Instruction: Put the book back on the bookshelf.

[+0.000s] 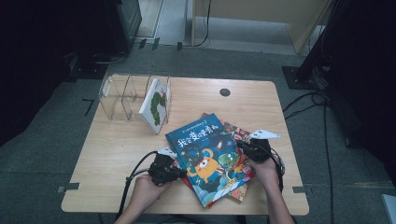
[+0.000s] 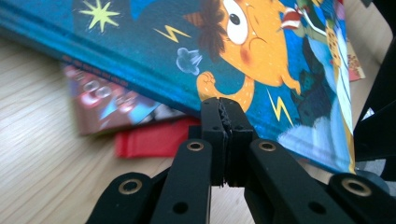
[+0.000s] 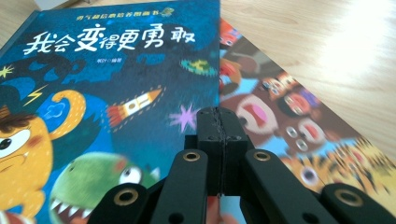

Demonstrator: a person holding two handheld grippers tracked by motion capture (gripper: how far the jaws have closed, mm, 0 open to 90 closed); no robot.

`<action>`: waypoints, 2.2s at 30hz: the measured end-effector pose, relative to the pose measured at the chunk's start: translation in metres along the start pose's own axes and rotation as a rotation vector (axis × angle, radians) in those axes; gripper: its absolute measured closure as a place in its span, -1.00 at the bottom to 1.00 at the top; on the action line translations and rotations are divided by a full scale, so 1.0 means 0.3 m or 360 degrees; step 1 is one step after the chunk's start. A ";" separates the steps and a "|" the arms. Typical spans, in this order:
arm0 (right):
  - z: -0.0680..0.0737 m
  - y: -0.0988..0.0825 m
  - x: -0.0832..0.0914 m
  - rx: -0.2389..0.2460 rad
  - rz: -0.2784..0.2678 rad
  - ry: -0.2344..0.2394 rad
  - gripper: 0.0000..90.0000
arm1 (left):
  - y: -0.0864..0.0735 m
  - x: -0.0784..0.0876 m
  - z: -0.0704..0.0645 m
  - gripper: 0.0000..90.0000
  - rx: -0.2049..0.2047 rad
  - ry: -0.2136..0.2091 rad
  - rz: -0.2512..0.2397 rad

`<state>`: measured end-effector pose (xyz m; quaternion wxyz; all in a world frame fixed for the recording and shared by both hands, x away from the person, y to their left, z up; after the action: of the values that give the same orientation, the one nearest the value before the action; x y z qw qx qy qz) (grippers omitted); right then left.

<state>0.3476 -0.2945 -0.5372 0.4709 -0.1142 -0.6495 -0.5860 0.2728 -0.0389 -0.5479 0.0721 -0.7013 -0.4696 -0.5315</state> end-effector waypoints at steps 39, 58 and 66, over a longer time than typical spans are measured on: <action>-0.085 -0.313 0.226 -0.0247 0.0037 -0.0224 0.99 | 0.147 0.100 0.148 0.33 0.0003 0.0115 -0.0115; -0.156 -0.266 0.165 -0.0274 0.0026 -0.0187 0.99 | 0.137 0.139 0.321 0.01 0.0165 0.0219 -0.0163; -0.180 -0.228 0.134 -0.0278 0.0008 -0.0131 1.00 | 0.164 0.109 0.362 -0.01 0.0175 0.0220 -0.0184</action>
<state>0.3042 -0.3772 -0.5590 0.4336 -0.1803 -0.6145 -0.6340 0.3824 0.0182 -0.5479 0.1118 -0.6297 -0.5317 -0.5552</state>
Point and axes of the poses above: each handheld gripper's, and its own axes: x roughly backward along the jaws, y roughly out of its top, z roughly to its left, the point moved 8 cm from there along -x, roughly forward along the jaws, and after that the axes turned 10 degrees about z, right-handed, at the moved point
